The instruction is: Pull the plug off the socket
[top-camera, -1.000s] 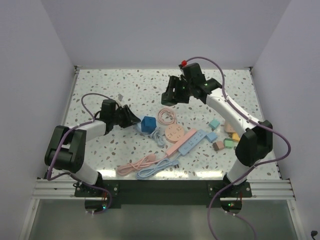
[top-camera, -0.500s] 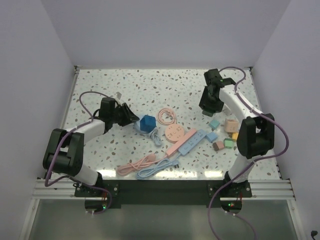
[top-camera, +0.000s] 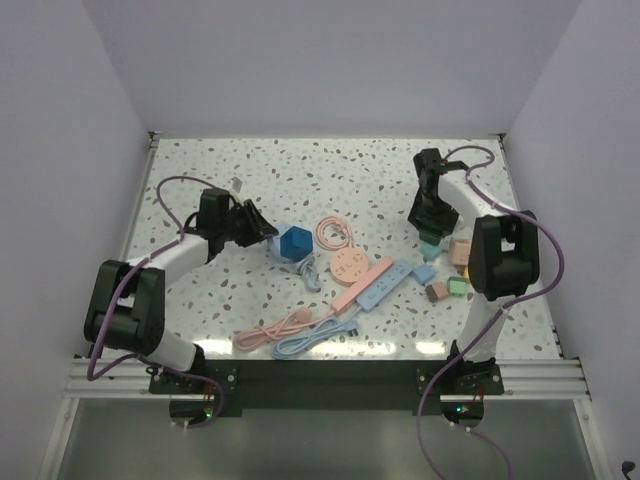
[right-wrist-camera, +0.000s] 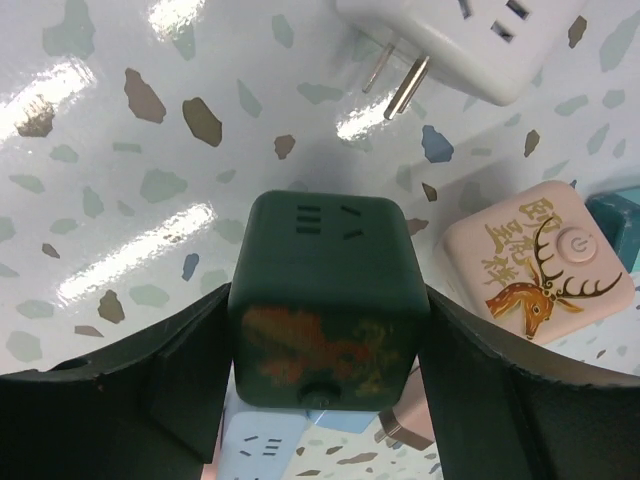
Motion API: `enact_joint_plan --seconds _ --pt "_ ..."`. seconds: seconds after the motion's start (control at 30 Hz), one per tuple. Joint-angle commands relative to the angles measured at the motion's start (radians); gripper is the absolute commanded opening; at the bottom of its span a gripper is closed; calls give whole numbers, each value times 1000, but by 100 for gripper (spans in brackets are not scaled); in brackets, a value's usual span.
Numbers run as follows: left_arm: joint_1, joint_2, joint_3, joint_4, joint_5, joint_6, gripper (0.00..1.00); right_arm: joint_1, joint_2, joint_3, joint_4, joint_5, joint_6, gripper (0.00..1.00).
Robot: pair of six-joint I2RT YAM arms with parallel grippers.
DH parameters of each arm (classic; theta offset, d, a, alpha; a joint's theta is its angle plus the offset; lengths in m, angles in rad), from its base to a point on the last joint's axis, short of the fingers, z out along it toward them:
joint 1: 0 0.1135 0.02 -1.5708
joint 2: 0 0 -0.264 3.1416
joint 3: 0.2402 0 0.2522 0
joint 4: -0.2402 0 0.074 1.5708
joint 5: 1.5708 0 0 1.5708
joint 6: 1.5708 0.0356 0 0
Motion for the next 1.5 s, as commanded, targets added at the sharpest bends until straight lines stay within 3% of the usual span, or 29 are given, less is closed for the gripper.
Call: enact_joint_plan --seconds 0.0,0.07,0.2,0.33,0.4,0.63,0.9,1.07,1.2,1.33,1.43,1.47 --pt "3 -51 13 37 19 11 0 -6 -15 49 36 16 16 73" --pt "3 -53 18 35 24 13 0 -4 -32 61 38 -10 9 86" --pt "3 -50 31 28 29 19 0 -3 -125 67 50 -80 5 98" --pt "3 -54 47 25 33 21 0 35 -205 26 133 -265 -38 99" --pt "3 -53 53 25 39 21 0 90 -216 -6 191 -431 -49 99" --pt "3 -42 79 17 53 22 0 296 -208 -80 453 -714 72 99" --pt "3 -60 71 17 59 14 0 431 -78 29 504 -728 86 99" --pt "3 -70 68 17 61 11 0 493 23 156 373 -645 68 99" --pt "3 -76 68 21 65 -1 0 534 57 170 374 -646 65 99" --pt "3 -77 68 28 70 -5 0 559 86 175 360 -649 74 90" --pt "3 -79 65 34 70 -7 0 563 91 140 389 -666 89 75" --pt "3 -76 65 37 76 -9 0 563 92 124 404 -668 91 60"
